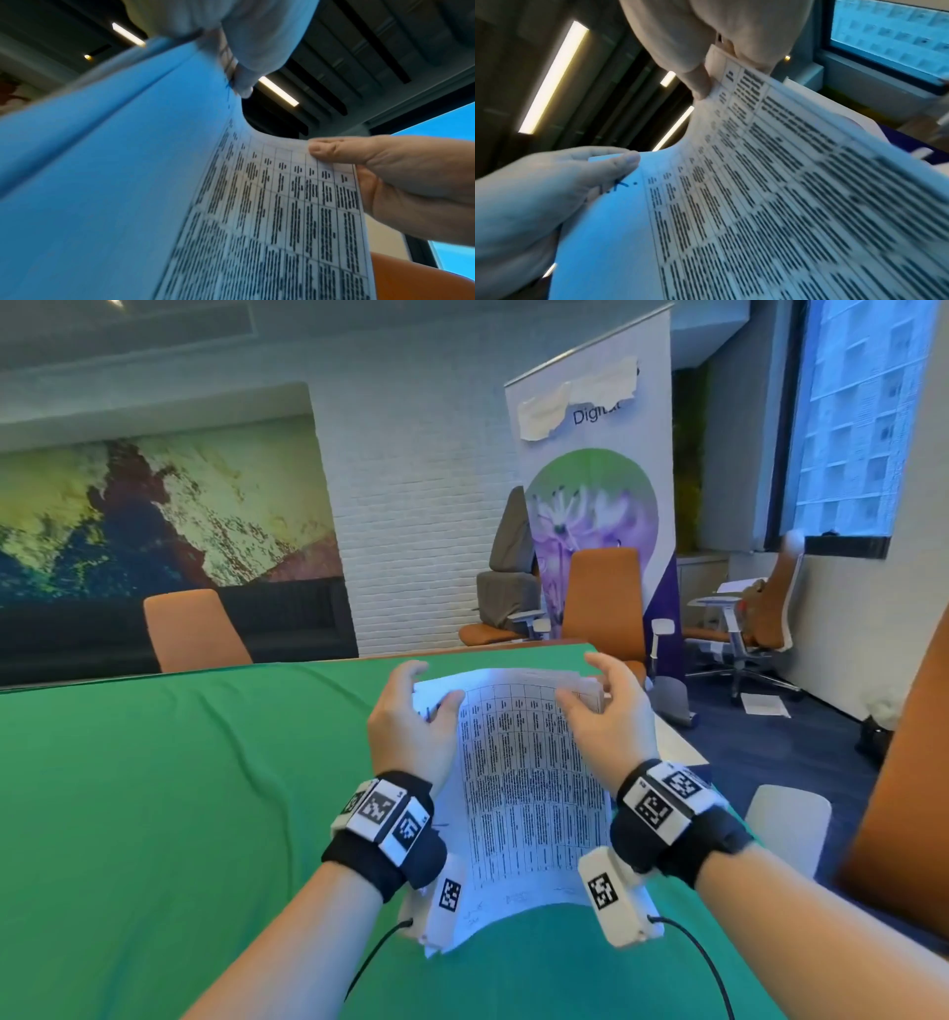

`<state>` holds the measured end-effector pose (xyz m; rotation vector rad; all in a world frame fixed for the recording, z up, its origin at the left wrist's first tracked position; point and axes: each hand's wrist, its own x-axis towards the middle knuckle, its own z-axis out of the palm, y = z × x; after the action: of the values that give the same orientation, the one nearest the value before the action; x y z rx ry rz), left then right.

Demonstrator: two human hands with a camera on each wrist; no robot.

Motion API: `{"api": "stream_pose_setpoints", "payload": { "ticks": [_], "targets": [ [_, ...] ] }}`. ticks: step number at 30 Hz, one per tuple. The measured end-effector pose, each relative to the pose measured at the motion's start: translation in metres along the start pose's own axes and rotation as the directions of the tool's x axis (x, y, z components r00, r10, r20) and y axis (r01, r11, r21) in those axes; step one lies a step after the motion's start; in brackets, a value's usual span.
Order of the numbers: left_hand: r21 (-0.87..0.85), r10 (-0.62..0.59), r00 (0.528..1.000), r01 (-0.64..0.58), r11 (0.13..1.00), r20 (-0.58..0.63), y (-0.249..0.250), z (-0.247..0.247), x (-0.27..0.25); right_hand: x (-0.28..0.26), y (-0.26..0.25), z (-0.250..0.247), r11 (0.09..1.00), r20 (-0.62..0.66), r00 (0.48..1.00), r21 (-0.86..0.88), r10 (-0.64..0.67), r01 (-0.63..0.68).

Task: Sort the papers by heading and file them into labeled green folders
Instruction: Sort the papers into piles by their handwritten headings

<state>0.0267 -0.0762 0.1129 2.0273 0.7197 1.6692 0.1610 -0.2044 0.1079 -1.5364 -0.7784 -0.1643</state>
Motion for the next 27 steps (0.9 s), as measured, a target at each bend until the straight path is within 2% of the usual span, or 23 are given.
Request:
{"api": "stream_pose_setpoints", "payload": {
  "ticks": [1,3,5,6,8,11,13,14,16,19,22,27],
  "targets": [
    [-0.037,-0.083,0.997,0.083,0.996,-0.006,-0.003,-0.001,-0.002,-0.002,0.007,-0.001,0.998,0.032,0.998,0.028,0.059,-0.06],
    [-0.217,-0.242,0.97,0.239,0.947,0.011,-0.008,-0.003,-0.006,-0.008,0.016,-0.002,0.987,0.094,0.989,0.106,0.113,-0.123],
    [-0.373,-0.304,0.95,0.307,0.876,0.067,-0.014,-0.004,-0.009,-0.011,0.028,-0.001,0.987,0.14,0.985,0.114,0.099,-0.116],
    [-0.373,-0.293,0.952,0.304,0.877,0.087,-0.017,-0.004,-0.011,-0.012,0.031,-0.001,0.991,0.174,0.981,0.087,0.085,-0.101],
    [-0.327,-0.239,0.961,0.272,0.905,0.137,-0.025,-0.006,-0.012,-0.013,0.03,-0.001,0.995,0.227,0.973,0.075,0.041,-0.059],
    [-0.288,-0.108,0.961,0.181,0.94,0.253,-0.025,-0.01,-0.013,-0.012,0.026,-0.004,0.983,0.237,0.971,0.179,-0.006,-0.038],
    [-0.177,-0.024,0.957,0.079,0.981,0.289,-0.02,-0.011,-0.013,-0.016,0.016,-0.003,0.995,0.292,0.953,0.079,-0.085,0.065],
    [-0.143,0.004,0.962,0.036,0.989,0.274,-0.017,-0.011,-0.012,-0.016,0.014,0.0,0.99,0.28,0.949,0.017,-0.142,0.144],
    [-0.096,0.075,0.975,-0.056,0.994,0.211,-0.015,-0.009,-0.01,-0.015,0.01,0.004,0.964,0.172,0.955,-0.069,-0.242,0.256],
    [-0.025,0.12,0.978,-0.118,0.993,0.169,-0.017,-0.008,-0.009,-0.008,0.006,0.003,0.934,0.076,0.956,-0.206,-0.282,0.291],
    [0.0,0.102,0.981,-0.103,0.995,0.168,-0.016,-0.011,-0.008,-0.003,0.004,-0.002,0.907,0.064,0.947,-0.271,-0.316,0.321],
    [0.006,0.196,0.962,-0.201,0.98,0.188,-0.016,-0.01,-0.007,-0.001,0.003,-0.003,0.875,0.147,0.904,-0.231,-0.401,0.426]
  ]
}}
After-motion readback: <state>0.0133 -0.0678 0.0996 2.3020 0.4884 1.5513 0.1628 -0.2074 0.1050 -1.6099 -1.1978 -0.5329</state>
